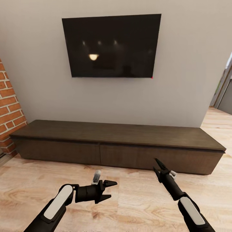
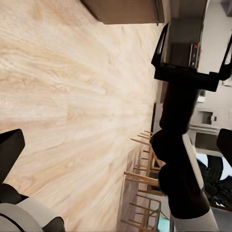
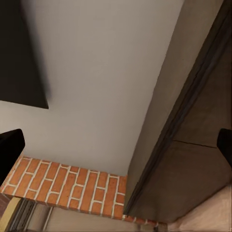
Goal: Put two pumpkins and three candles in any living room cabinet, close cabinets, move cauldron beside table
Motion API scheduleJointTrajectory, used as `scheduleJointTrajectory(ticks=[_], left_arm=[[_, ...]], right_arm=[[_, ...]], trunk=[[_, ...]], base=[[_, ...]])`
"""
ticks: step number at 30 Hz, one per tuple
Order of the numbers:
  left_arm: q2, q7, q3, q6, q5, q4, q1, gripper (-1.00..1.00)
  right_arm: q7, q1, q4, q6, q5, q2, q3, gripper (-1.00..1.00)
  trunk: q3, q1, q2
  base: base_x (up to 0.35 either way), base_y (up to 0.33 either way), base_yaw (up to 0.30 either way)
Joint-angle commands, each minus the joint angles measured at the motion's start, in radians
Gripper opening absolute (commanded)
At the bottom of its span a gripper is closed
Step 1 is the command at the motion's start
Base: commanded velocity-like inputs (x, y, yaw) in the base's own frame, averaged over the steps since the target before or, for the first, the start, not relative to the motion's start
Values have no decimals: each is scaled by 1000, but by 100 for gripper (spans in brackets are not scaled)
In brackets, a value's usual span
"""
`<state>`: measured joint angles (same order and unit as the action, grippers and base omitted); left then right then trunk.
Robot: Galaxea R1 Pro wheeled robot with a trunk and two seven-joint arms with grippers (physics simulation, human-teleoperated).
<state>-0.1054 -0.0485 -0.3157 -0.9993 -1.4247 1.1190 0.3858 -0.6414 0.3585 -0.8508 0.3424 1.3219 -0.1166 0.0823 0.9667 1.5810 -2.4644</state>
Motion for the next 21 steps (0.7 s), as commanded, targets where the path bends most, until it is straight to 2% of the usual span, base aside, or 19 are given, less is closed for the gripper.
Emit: scheduleJointTrajectory(ticks=[1, 5, 7, 15, 21], left_arm=[[-1, -5, -2, -1, 2, 0, 1, 100], [-1, -5, -3, -1, 0, 0, 1, 100], [-1, -5, -4, -1, 0, 0, 1, 100], [0, -5, -5, -1, 0, 1, 1, 100], [-8, -5, -2, 1, -2, 15, -6, 100]], right_arm=[[8, 0, 0, 29, 10, -12, 8, 100], [61, 1, -6, 63, 4, -32, 13, 100], [73, 2, -15, 66, 3, -36, 13, 100], [101, 3, -37, 53, 1, -36, 18, 100], [122, 27, -39, 30, 0, -34, 20, 100]], trunk=[[4, 4, -8], [17, 19, -36], [24, 20, -36], [55, 24, -38], [55, 24, -38]], base=[[0, 0, 0], [0, 0, 0], [0, 0, 0], [0, 0, 0], [0, 0, 0]])
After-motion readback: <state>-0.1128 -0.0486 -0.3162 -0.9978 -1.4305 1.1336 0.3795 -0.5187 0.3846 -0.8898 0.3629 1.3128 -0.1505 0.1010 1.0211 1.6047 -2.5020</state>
